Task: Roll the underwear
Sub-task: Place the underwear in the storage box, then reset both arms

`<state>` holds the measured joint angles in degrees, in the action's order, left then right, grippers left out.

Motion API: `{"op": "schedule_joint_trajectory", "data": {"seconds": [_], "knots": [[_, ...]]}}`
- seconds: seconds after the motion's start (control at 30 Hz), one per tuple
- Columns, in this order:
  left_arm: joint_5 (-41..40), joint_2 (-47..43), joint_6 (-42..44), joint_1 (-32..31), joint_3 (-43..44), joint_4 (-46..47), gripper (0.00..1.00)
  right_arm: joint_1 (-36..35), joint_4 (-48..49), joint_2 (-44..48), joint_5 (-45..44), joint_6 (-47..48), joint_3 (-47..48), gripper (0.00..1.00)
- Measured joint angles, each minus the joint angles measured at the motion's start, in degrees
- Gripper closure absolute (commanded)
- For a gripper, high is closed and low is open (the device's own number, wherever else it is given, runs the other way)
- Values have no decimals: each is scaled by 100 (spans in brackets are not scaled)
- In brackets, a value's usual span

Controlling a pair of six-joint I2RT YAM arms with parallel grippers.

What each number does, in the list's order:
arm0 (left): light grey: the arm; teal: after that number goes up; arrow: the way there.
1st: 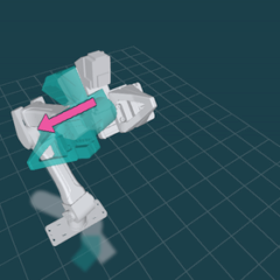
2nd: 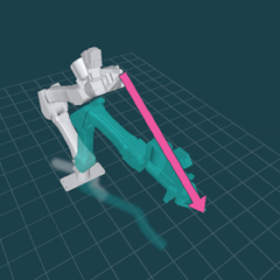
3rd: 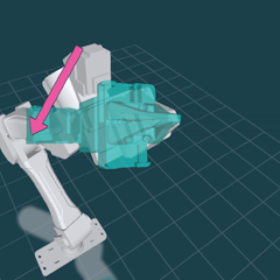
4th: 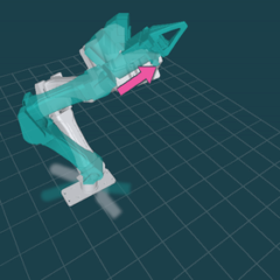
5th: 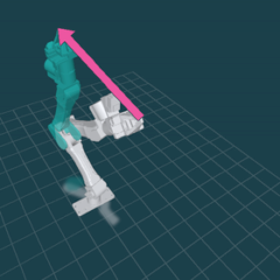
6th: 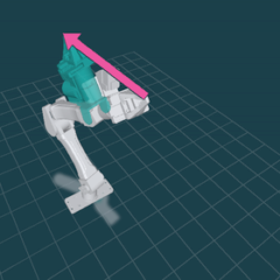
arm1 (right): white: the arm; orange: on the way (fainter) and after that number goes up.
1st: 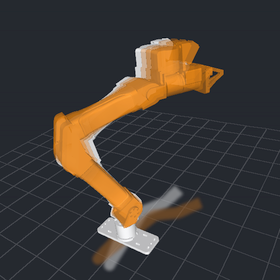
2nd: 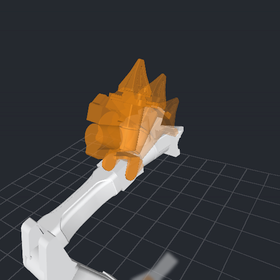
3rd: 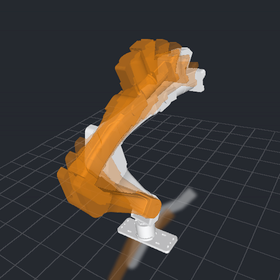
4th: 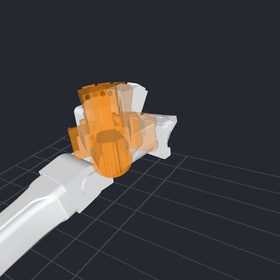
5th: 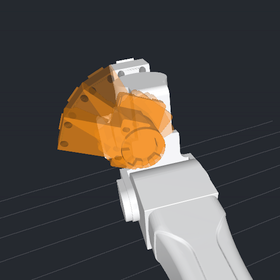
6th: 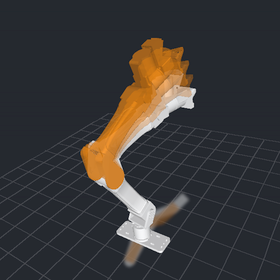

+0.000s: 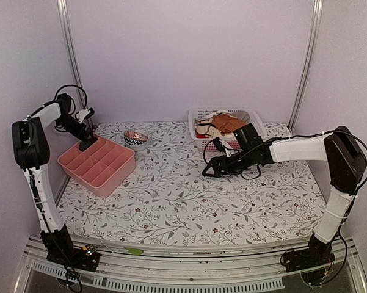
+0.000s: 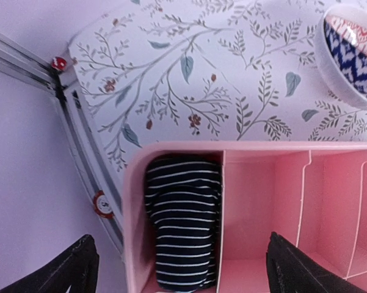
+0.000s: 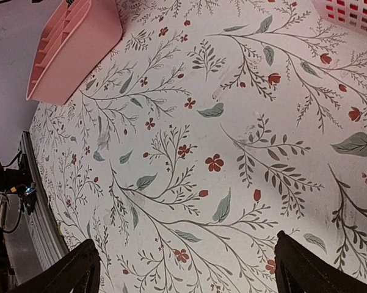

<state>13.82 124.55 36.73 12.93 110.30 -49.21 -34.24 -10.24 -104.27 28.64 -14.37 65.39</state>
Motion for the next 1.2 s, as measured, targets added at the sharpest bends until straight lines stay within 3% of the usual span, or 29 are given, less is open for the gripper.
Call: {"op": "schedule_joint_trajectory", "data": {"seconds": [0.33,0.77,0.97,1.2], "knots": [[94,-785,-234,-455,662,153,4,127,-11,695,-479,33,175,1],[713,-1816,-1040,-1825,966,916,4,748,516,2927,-1808,-356,-166,1],[675,-1906,-1569,-3005,-103,1193,4,1248,505,3501,-1803,-750,-649,1],[466,-2013,-2538,-3993,-1733,1460,4,1305,57,3860,-1528,-1143,-1508,1]]}}
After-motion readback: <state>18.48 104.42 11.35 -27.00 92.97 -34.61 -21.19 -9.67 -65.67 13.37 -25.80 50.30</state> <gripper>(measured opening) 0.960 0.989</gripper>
